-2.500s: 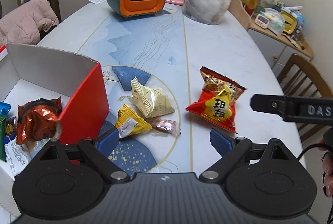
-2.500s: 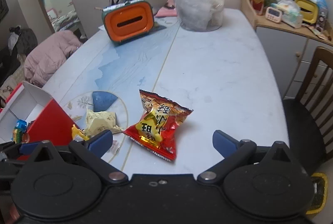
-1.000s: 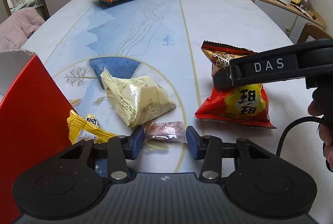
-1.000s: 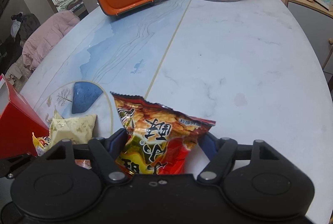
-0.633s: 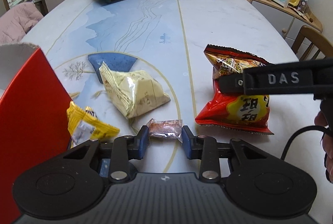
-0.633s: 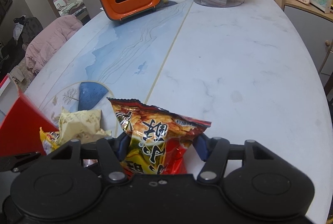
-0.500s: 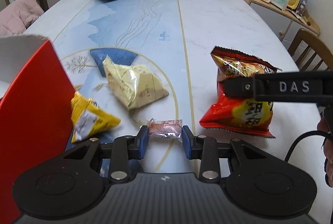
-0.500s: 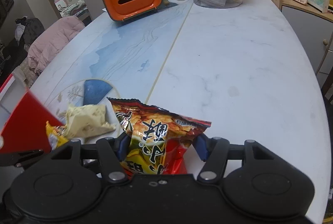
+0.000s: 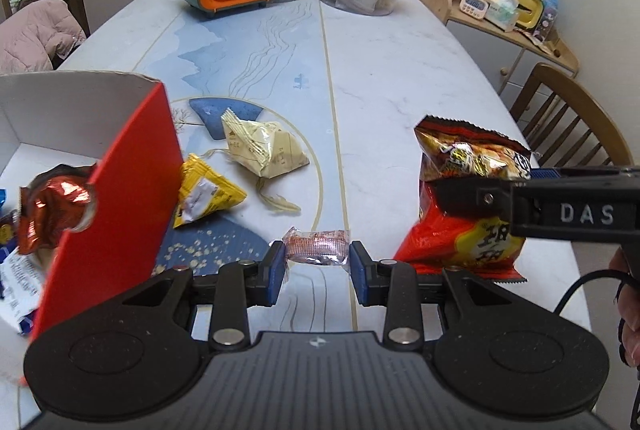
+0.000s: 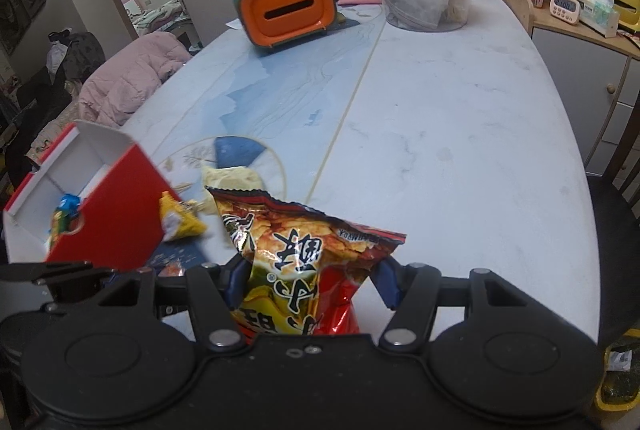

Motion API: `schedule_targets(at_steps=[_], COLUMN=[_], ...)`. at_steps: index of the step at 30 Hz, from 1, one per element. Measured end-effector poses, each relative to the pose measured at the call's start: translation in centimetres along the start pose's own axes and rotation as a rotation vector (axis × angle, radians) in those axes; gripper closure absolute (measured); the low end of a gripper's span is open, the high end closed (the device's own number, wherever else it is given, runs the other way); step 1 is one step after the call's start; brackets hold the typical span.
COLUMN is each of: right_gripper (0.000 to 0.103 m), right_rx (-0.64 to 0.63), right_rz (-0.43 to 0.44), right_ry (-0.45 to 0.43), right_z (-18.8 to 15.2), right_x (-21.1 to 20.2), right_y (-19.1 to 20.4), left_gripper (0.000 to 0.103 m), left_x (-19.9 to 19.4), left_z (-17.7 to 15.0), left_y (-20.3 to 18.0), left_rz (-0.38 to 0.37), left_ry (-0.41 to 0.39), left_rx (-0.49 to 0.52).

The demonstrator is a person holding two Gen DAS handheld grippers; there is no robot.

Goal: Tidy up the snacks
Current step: 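Carry the chip bag and pink candy over into the white box with both tools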

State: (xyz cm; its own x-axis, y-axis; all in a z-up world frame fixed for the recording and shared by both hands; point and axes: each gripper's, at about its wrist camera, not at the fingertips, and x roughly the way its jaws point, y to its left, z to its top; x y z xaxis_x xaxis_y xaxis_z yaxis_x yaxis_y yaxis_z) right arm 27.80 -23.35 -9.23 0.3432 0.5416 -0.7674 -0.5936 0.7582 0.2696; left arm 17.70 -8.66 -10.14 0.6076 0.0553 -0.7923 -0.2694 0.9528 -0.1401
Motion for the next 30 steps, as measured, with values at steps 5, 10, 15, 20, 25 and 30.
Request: schedule_targets(at_steps=[5,10,15,20,25,30], right_gripper=[0.043,0.043,0.043,0.043,0.043,0.043], right_rx=[-0.008,-0.019,-0.033,-0.049,-0.071,-0.094], right_rz=[-0.003,-0.011,-0.013,-0.006,0.005,0.014], right_ry=[-0.015,-0.032,-0.051,-0.068,-0.08,-0.085], right_z=[-0.6,-1.0,-1.1,-1.2,-0.8,-0.3], right_x=[-2.4,-4.3,-5.5,-6.2,-6.1,-5.2], right_y=[2.0,4.5,7.5,10.9,14.4,17.8], left_gripper=[0.07,0.07,0.07,0.07,0.07,0.07], left_x=[-3.1,-5.8,-8.4,-10.4,-12.1,-13.4], left_z=[-0.4,-0.5,-0.7,-0.5,-0.4,-0.3], left_y=[0.8,2.3,4.8,7.7,10.8,14.3], left_rz=[-0.02,-0.028,-0.035,-0.046,-0.031,-0.011], left_ry=[-0.027,-0.038,-0.06,-0.071,-0.091,-0.11], left_rx=[0.009,0.016,0.02,0.004,-0.012,-0.032])
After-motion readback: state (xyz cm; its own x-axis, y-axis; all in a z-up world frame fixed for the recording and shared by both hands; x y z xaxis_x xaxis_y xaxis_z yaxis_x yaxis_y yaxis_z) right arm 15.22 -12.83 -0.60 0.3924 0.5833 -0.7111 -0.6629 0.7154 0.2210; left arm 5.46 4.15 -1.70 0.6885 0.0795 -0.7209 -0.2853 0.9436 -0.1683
